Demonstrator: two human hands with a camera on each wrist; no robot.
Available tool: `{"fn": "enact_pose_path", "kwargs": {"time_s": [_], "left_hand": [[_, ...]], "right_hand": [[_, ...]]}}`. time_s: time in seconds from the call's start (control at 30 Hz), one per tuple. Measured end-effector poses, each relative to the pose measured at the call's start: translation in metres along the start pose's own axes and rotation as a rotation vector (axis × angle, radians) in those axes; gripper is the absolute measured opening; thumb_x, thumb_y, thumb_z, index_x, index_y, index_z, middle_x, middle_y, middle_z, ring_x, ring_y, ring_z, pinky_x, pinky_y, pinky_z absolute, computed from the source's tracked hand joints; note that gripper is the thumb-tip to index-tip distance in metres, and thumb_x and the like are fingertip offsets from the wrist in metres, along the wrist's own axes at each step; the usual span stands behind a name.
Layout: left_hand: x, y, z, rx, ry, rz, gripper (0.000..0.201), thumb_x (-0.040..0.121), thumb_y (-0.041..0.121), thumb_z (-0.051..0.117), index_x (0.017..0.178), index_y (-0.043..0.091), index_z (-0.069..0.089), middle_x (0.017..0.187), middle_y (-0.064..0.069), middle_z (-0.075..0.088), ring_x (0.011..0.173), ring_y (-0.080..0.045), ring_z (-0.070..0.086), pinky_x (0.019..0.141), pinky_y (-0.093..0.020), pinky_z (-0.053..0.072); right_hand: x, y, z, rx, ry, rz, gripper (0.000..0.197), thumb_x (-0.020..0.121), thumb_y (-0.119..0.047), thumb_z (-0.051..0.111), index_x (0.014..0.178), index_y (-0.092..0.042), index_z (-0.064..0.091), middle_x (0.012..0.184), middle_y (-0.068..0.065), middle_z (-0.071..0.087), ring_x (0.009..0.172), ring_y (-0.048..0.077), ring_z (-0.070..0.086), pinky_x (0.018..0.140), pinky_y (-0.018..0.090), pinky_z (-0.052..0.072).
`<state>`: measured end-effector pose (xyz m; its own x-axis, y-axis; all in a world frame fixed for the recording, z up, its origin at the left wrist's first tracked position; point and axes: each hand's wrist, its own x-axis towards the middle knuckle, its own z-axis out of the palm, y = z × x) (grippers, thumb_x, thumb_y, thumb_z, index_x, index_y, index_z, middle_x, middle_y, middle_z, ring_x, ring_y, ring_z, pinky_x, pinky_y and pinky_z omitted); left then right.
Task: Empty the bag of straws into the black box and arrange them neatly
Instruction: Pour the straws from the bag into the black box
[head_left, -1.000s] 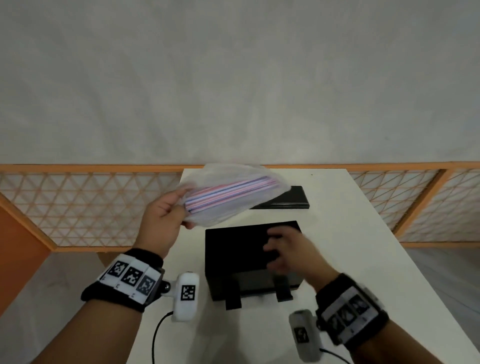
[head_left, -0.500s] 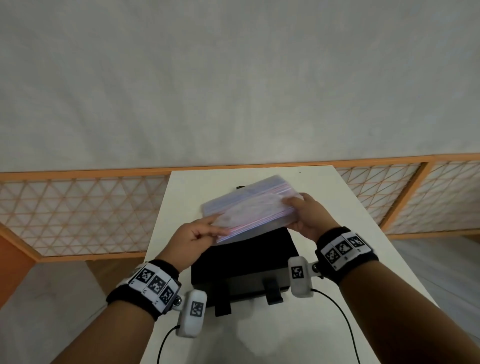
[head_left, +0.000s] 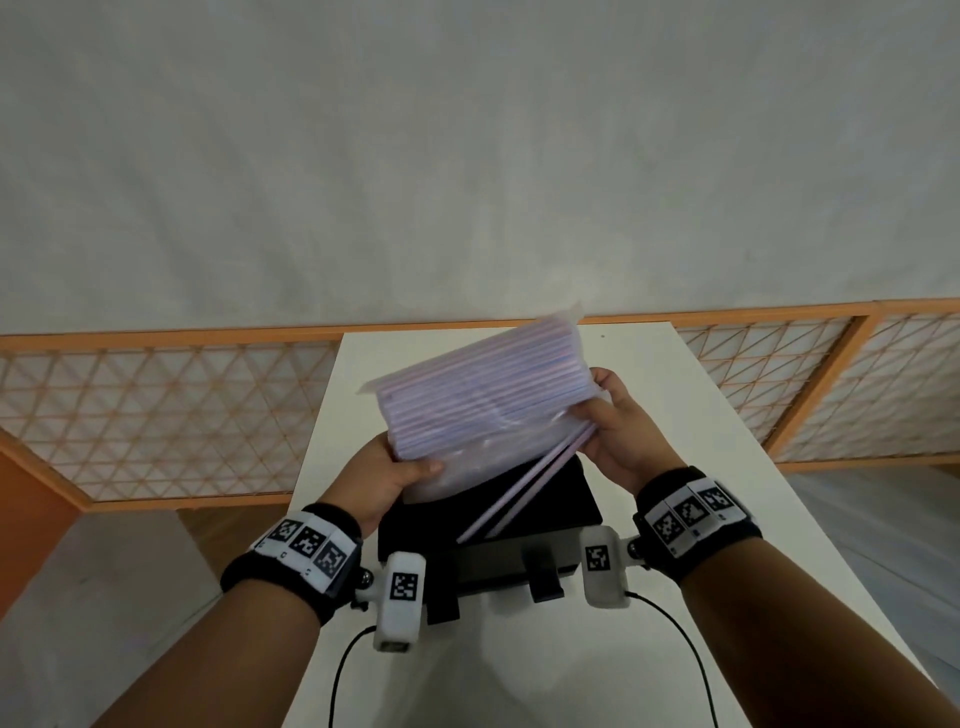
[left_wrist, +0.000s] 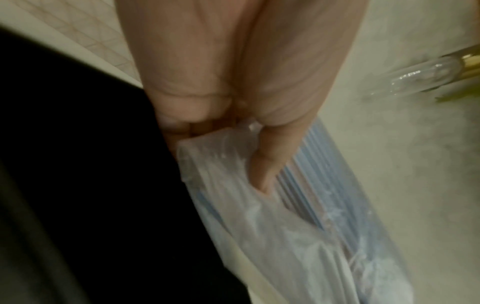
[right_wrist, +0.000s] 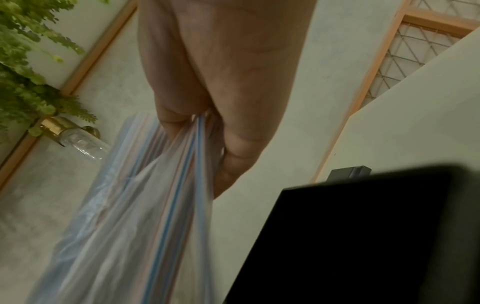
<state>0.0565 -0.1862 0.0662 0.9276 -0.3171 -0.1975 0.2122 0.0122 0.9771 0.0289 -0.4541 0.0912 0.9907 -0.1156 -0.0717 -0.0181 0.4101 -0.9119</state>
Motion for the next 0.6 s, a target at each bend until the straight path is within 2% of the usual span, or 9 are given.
{"fn": "enact_pose_path", "kwargs": {"time_s": [0.1,0.2,0.3,0.43,0.53,0.6], "left_hand": [[0.004,-0.008,-0.001,0.125,0.088,0.056,0.052,0.069,-0.005,0.075,0.116,0.013,0.06,0.109,-0.006,0.068,0.103,-0.022,0.063,0.093,-0.04,0.048],[0.006,-0.013,0.0,0.199,0.144,0.076,0.058,0.066,0.0,0.079,0.117,0.015,0.057,0.108,-0.003,0.068,0.1,-0.017,0.064,0.092,-0.04,0.049],[0.003,-0.014,-0.001,0.156,0.094,0.079,0.067,0.061,0.009,0.081,0.121,0.016,0.053,0.112,-0.002,0.067,0.103,-0.016,0.063,0.093,-0.04,0.048],[0.0,-0.014,-0.002,0.119,0.079,0.105,0.06,0.071,-0.001,0.075,0.123,0.016,0.051,0.116,-0.003,0.065,0.105,-0.016,0.061,0.094,-0.039,0.047],[-0.001,-0.016,-0.001,0.16,0.129,0.131,0.058,0.069,0.0,0.077,0.12,0.016,0.054,0.112,-0.002,0.066,0.103,-0.014,0.062,0.092,-0.036,0.048],[-0.001,-0.018,0.003,0.207,0.174,0.163,0.056,0.069,0.0,0.078,0.118,0.016,0.056,0.109,0.001,0.067,0.101,-0.012,0.062,0.089,-0.03,0.049]], "right_hand": [[-0.001,-0.002,0.0,-0.054,-0.027,-0.047,0.022,0.072,-0.006,0.061,0.087,-0.018,0.051,0.086,0.005,0.061,0.073,0.019,0.061,0.059,0.027,0.051],[-0.002,-0.003,0.001,-0.048,-0.062,-0.11,0.02,0.074,-0.008,0.063,0.089,-0.015,0.051,0.086,0.005,0.064,0.074,0.016,0.064,0.062,0.025,0.053],[-0.002,-0.001,-0.002,-0.021,-0.061,-0.126,0.019,0.074,-0.009,0.064,0.087,-0.014,0.052,0.084,0.004,0.066,0.074,0.015,0.065,0.062,0.025,0.054],[0.0,0.007,-0.007,-0.045,-0.046,-0.098,0.023,0.072,-0.008,0.066,0.09,-0.015,0.054,0.087,0.005,0.067,0.077,0.018,0.066,0.066,0.028,0.055],[0.0,0.006,-0.008,-0.19,-0.038,-0.115,0.033,0.073,-0.003,0.071,0.098,-0.017,0.055,0.095,0.008,0.066,0.083,0.018,0.066,0.07,0.03,0.056],[0.001,0.001,-0.009,-0.381,-0.027,-0.135,0.045,0.073,0.0,0.072,0.108,-0.019,0.052,0.107,0.008,0.063,0.094,0.02,0.064,0.077,0.03,0.055]]}}
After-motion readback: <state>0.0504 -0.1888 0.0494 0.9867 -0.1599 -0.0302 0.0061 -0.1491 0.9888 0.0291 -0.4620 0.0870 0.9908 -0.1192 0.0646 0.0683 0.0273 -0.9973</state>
